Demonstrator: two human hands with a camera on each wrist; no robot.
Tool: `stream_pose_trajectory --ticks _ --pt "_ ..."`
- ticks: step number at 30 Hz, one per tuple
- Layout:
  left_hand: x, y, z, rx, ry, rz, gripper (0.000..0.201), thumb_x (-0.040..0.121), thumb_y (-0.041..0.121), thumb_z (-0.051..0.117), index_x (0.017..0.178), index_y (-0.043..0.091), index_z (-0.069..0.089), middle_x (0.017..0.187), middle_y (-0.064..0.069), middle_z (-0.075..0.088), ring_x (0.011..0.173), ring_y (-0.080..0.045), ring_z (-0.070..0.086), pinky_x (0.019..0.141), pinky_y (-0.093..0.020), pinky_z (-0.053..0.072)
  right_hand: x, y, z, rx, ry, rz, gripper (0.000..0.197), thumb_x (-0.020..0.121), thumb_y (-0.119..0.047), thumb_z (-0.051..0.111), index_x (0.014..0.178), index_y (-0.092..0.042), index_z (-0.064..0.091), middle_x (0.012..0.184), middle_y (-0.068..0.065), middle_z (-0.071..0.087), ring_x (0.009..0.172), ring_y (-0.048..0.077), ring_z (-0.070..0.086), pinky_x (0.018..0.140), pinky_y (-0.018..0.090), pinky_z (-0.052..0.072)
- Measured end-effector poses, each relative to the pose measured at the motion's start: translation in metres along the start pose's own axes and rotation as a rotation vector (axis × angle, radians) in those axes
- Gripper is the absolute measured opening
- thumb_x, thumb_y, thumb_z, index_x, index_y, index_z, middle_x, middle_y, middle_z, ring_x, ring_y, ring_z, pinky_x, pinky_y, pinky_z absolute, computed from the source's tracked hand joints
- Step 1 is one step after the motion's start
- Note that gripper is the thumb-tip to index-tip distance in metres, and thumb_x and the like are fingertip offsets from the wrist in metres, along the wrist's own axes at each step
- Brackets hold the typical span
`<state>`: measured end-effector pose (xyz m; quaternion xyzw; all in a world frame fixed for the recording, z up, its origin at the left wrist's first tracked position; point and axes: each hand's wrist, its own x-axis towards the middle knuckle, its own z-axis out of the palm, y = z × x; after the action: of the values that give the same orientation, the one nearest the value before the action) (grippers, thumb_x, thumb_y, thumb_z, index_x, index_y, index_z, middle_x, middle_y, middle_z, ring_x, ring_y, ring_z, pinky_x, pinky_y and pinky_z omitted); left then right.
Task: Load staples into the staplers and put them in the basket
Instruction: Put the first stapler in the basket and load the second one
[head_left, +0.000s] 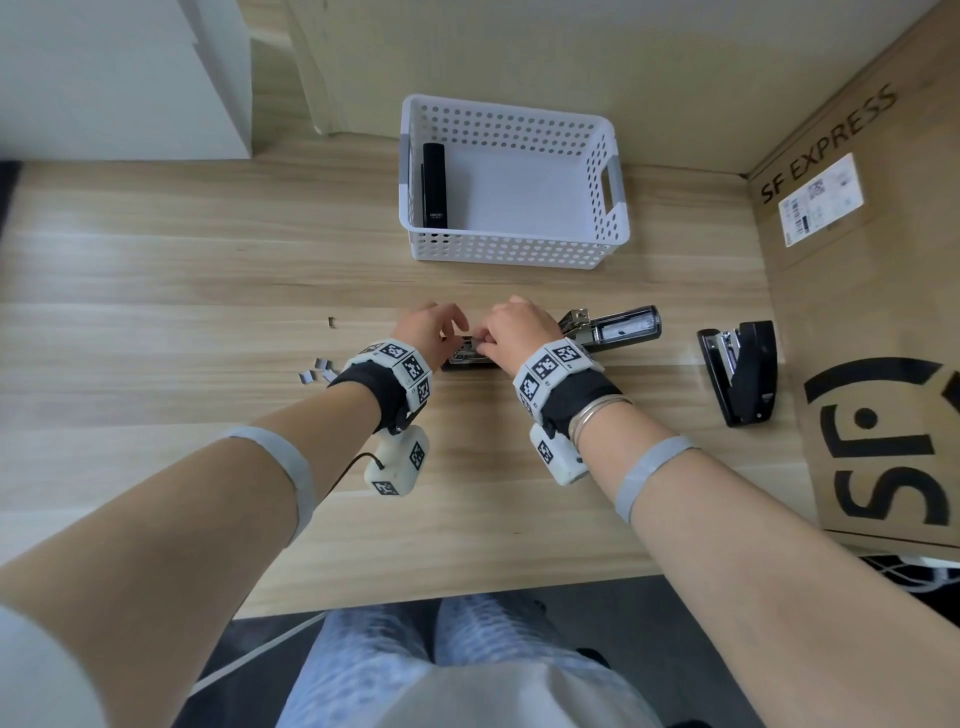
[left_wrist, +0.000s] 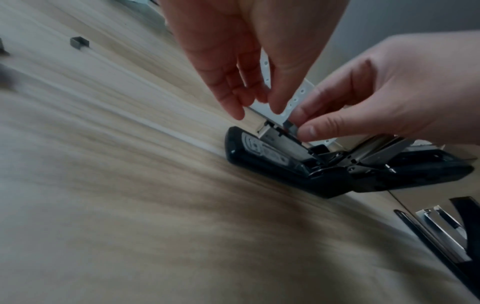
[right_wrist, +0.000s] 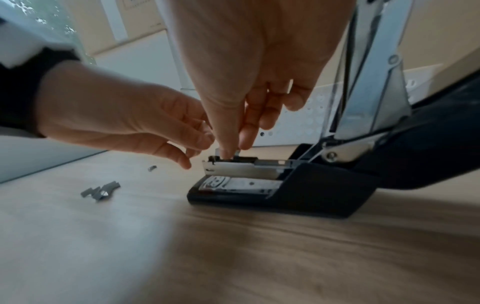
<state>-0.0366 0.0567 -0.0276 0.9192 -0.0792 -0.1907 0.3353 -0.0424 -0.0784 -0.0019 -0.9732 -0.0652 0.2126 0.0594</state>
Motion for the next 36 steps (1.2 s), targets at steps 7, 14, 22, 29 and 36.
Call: stream_pose_trajectory --ticks 7,14,22,29,36 --pt "-0.001 -0.002 0.005 0.016 -0.048 -0.048 0.02 0.086 0.009 0.054 0.103 0.005 0.062 0.105 -0.019 0.063 0.096 -0.032 0.058 0.081 -0.031 0.044 0.001 0.001 0.008 -0.021 0.007 -0.02 0.02 0.092 -0.034 0.058 0.104 -0.026 0.071 0.104 -0.001 0.062 0.106 0.023 0.052 0.084 0.031 0.039" --pt "0.0 -0.003 0.007 0.018 -0.06 -0.061 0.021 0.086 0.01 0.053 0.104 0.007 0.062 0.107 -0.019 0.062 0.096 -0.033 0.058 0.081 -0.031 0.044 0.007 -0.009 0.006 0.046 -0.064 0.062 0.023 0.093 -0.036 0.054 0.105 -0.026 0.072 0.109 0.006 0.061 0.106 0.026 0.053 0.085 0.032 0.041" --pt "-0.002 -0.008 -0.002 0.073 -0.083 -0.093 0.022 0.091 0.018 0.047 0.106 0.007 0.06 0.11 -0.017 0.061 0.099 -0.031 0.058 0.078 -0.029 0.042 0.001 -0.006 -0.011 -0.126 -0.013 0.06 0.037 0.093 -0.006 0.051 0.129 -0.012 0.058 0.129 0.007 0.055 0.125 0.027 0.042 0.097 0.036 0.042" --pt "-0.017 -0.057 -0.05 0.326 -0.06 -0.319 0.021 0.089 0.009 0.042 0.106 0.006 0.053 0.109 -0.019 0.059 0.095 -0.035 0.057 0.075 -0.036 0.044 -0.002 -0.022 -0.015 -0.13 -0.003 0.036 0.033 0.095 -0.008 0.052 0.126 -0.012 0.059 0.128 0.007 0.056 0.124 0.027 0.045 0.097 0.037 0.043" --pt "-0.035 -0.081 -0.064 0.447 -0.151 -0.432 0.029 0.084 0.006 0.051 0.113 0.001 0.044 0.105 -0.022 0.06 0.096 -0.038 0.058 0.08 -0.041 0.049 0.0 -0.031 -0.013 -0.107 0.003 0.021 0.032 0.093 -0.008 0.05 0.122 -0.015 0.061 0.125 0.006 0.058 0.122 0.027 0.046 0.093 0.036 0.045"
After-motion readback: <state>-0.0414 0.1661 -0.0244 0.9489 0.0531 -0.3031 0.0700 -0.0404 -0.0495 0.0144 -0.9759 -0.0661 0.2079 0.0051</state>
